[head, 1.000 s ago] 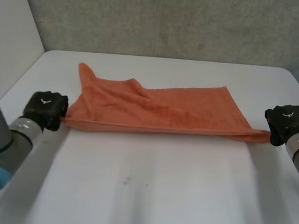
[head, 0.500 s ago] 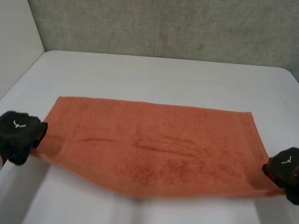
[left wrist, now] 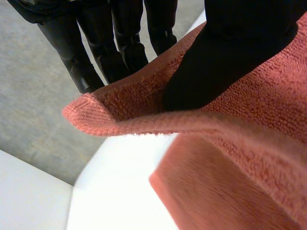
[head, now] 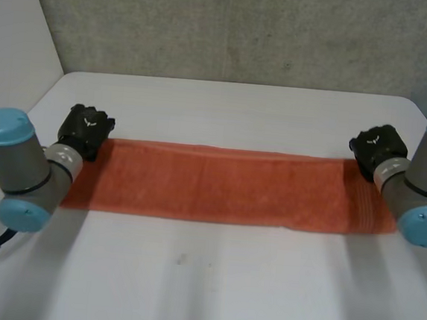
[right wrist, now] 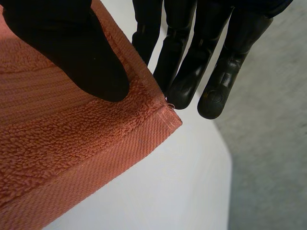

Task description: Fold the laundry

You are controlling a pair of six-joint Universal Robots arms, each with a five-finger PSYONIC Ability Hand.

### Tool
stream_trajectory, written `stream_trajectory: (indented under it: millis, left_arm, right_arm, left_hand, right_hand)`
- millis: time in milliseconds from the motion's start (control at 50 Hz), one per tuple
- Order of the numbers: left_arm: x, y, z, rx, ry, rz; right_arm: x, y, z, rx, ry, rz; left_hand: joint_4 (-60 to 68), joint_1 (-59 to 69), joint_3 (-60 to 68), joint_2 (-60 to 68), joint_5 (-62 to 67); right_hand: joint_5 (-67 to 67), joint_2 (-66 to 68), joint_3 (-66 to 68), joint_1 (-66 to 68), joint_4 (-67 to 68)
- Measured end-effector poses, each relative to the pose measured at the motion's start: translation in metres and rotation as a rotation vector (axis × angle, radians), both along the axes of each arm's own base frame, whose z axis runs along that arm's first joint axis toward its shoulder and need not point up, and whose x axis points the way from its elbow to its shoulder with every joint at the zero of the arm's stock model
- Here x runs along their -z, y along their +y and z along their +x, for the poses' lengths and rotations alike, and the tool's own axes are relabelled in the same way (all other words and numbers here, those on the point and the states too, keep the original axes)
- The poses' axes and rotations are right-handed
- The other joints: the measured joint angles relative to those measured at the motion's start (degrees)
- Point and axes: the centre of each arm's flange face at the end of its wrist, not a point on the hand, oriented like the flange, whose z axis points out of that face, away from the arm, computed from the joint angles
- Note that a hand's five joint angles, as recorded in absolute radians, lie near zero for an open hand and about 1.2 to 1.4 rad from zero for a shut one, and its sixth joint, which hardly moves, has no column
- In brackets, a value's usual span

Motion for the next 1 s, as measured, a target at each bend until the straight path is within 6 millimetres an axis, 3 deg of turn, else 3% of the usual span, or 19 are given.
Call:
stream_trajectory:
  millis: [80,260,280,320,340,360,400,480,540,600,640,660,720,780,800,840,880,1000]
  left_arm:
    - [0.006,-0.02,-0.002,-0.025,0.006,-0.053]
    - [0.018,-0.037,-0.004,-0.048,0.016,-0.099]
    - [0.019,-0.038,-0.006,-0.044,0.019,-0.11]
    - [0.019,-0.038,-0.009,-0.037,0.022,-0.124]
    - [0.019,-0.037,-0.011,-0.031,0.024,-0.133]
    - [0.019,-0.036,-0.014,-0.025,0.026,-0.142]
    - [0.018,-0.032,-0.02,-0.009,0.03,-0.16]
    - [0.008,-0.02,-0.029,0.017,0.039,-0.189]
    - [-0.005,-0.008,-0.031,0.029,0.045,-0.206]
    - [-0.025,0.008,-0.029,0.033,0.053,-0.222]
    - [-0.032,0.016,-0.028,0.033,0.056,-0.225]
    - [-0.041,0.025,-0.025,0.033,0.061,-0.228]
    - [-0.053,0.042,-0.02,0.033,0.072,-0.226]
    - [-0.057,0.052,-0.018,0.032,0.082,-0.216]
    - [-0.059,0.066,-0.014,0.031,0.107,-0.189]
    - [-0.059,0.07,-0.013,0.031,0.116,-0.179]
    - [-0.056,0.088,-0.007,0.025,0.178,-0.111]
    - [-0.047,0.106,0.001,-0.003,0.319,0.044]
  right_arm:
    - [0.007,-0.016,0.007,-0.004,-0.007,-0.077]
    - [0.029,-0.032,0.019,-0.004,-0.004,-0.124]
    - [0.031,-0.034,0.021,0.0,-0.005,-0.131]
    - [0.033,-0.035,0.021,0.003,-0.006,-0.134]
    - [0.034,-0.036,0.022,0.009,-0.008,-0.138]
    - [0.034,-0.037,0.023,0.016,-0.012,-0.142]
    - [0.031,-0.037,0.024,0.029,-0.024,-0.15]
    - [0.012,-0.032,0.025,0.053,-0.092,-0.176]
    - [-0.018,-0.022,0.022,0.068,-0.19,-0.201]
    - [-0.048,-0.004,0.018,0.068,-0.293,-0.212]
    - [-0.053,0.0,0.017,0.066,-0.309,-0.211]
    - [-0.066,0.016,0.015,0.054,-0.35,-0.195]
    - [-0.073,0.034,0.011,0.035,-0.374,-0.158]
    - [-0.073,0.043,0.006,0.031,-0.374,-0.123]
    - [-0.068,0.054,-0.005,0.039,-0.364,-0.053]
    - [-0.066,0.057,-0.008,0.044,-0.361,-0.031]
    - [-0.055,0.068,-0.026,0.071,-0.347,0.08]
    - [-0.034,0.075,-0.047,0.104,-0.345,0.205]
  left_hand:
    - [0.0,0.0,0.0,0.0,0.0]
    - [-2.0,-0.1,-1.9,-2.5,-0.6]
    - [-6.3,-2.8,-7.3,-7.5,-4.2]
    - [-6.3,-2.8,-7.3,-7.5,-4.2]
    - [-34.9,-34.5,-34.5,-34.9,-33.5]
    - [-40.1,-39.1,-39.9,-41.3,-38.6]
    - [-53.7,-51.5,-53.5,-53.6,-51.0]
    - [-58.8,-55.7,-58.6,-58.8,-56.0]
    - [-59.7,-56.1,-59.6,-59.8,-56.5]
    - [-59.9,-56.5,-59.7,-60.1,-56.7]
    - [-60.0,-56.5,-59.7,-60.1,-56.7]
    - [-60.0,-56.5,-60.1,-60.2,-56.7]
    - [-60.1,-56.5,-60.1,-60.3,-56.7]
    - [-60.1,-56.5,-60.1,-60.3,-56.7]
    - [-60.1,-56.5,-60.1,-60.3,-56.7]
    - [-60.1,-56.5,-60.1,-60.3,-56.7]
    - [-60.1,-56.5,-60.1,-60.3,-56.7]
    - [-60.1,-56.5,-60.1,-60.3,-56.7]
  right_hand:
    - [0.0,0.0,0.0,0.0,0.0]
    - [0.0,0.0,0.0,0.0,0.0]
    - [-12.2,-14.1,-14.0,-12.2,-12.9]
    - [-19.0,-21.3,-20.9,-18.8,-19.8]
    - [-32.8,-34.1,-33.6,-32.0,-33.6]
    - [-35.1,-37.6,-35.8,-33.9,-35.9]
    - [-51.9,-53.9,-54.1,-43.8,-53.8]
    - [-52.9,-55.2,-55.8,-44.2,-55.0]
    - [-52.8,-55.2,-55.8,-44.2,-55.0]
    - [-52.8,-55.2,-55.8,-44.2,-55.0]
    - [-52.8,-55.2,-55.8,-44.2,-55.0]
    - [-52.9,-55.2,-55.8,-44.2,-55.0]
    - [-52.8,-55.2,-55.8,-44.2,-55.0]
    - [-52.9,-55.2,-55.8,-44.2,-55.0]
    - [-52.8,-55.2,-55.8,-44.2,-55.0]
    - [-52.8,-55.2,-55.8,-44.2,-55.0]
    - [-52.8,-54.9,-55.4,-44.1,-54.8]
    - [-48.3,-49.0,-49.1,-40.6,-49.7]
